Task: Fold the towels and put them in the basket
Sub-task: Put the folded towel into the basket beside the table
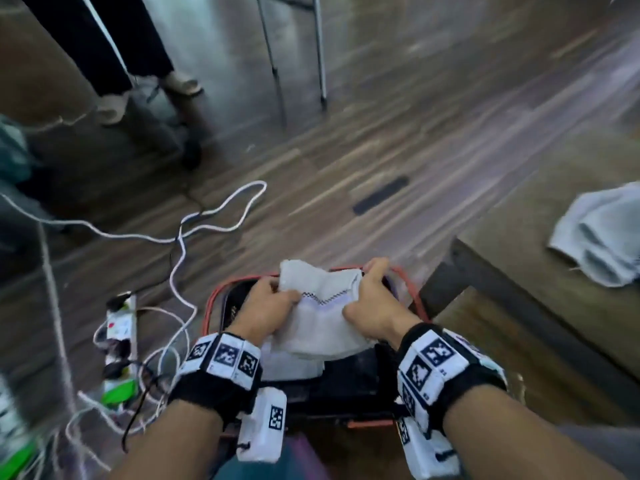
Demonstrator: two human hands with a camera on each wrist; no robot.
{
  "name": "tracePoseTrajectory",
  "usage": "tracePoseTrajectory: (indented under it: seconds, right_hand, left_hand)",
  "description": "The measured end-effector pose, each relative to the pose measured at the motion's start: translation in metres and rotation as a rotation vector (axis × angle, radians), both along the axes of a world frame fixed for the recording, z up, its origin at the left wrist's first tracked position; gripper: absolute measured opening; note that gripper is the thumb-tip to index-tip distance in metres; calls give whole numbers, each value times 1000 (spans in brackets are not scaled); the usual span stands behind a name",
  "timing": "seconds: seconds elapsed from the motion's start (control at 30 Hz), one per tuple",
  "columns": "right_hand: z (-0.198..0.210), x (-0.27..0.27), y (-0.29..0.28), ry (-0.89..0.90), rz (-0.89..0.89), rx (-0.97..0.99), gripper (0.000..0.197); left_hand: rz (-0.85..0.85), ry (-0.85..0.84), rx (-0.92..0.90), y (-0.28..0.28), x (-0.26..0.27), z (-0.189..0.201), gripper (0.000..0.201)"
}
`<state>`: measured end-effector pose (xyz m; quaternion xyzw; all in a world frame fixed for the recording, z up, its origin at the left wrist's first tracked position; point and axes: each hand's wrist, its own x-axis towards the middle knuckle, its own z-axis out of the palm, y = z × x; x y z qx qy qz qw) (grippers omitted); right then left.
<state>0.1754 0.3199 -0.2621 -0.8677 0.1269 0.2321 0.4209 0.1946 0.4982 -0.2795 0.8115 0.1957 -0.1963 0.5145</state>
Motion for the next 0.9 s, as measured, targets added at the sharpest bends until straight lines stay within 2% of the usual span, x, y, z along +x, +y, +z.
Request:
tracePoseTrajectory:
  seconds: [0.1, 0.2, 0.23, 0.37, 0.53, 0.63, 0.73, 0.77, 0.9]
  right_hand:
    - [-42, -2, 2, 128, 40, 62, 66]
    - [-71, -4, -4, 189, 51, 20, 72]
    - [-79, -4, -6, 205, 55, 2, 70]
    - [-104, 0, -11, 306, 51, -6, 35]
    - [-127, 6, -10, 361, 45, -39, 39]
    - [-137, 9, -11, 356, 35, -39, 30]
    - [-142, 9, -15, 369, 41, -65, 44]
    - [-143, 9, -17, 383, 37, -85, 49]
    - [-149, 6, -20, 457, 29, -115, 45]
  left_hand:
    - [53, 81, 62, 1, 0, -56, 36]
    - [50, 126, -52, -10, 0, -99, 24]
    - [28, 140, -45, -17, 0, -111, 19]
    - [-76, 304, 60, -39, 4, -143, 12]
    - [-216, 330, 111, -49, 9, -161, 18]
    - [-274, 367, 104, -53, 13, -164, 20]
    - [-335, 362, 123, -53, 15, -170, 26]
    - [-340, 350, 136, -54, 16, -173, 26]
    - [-302, 396, 131, -55, 20, -174, 23]
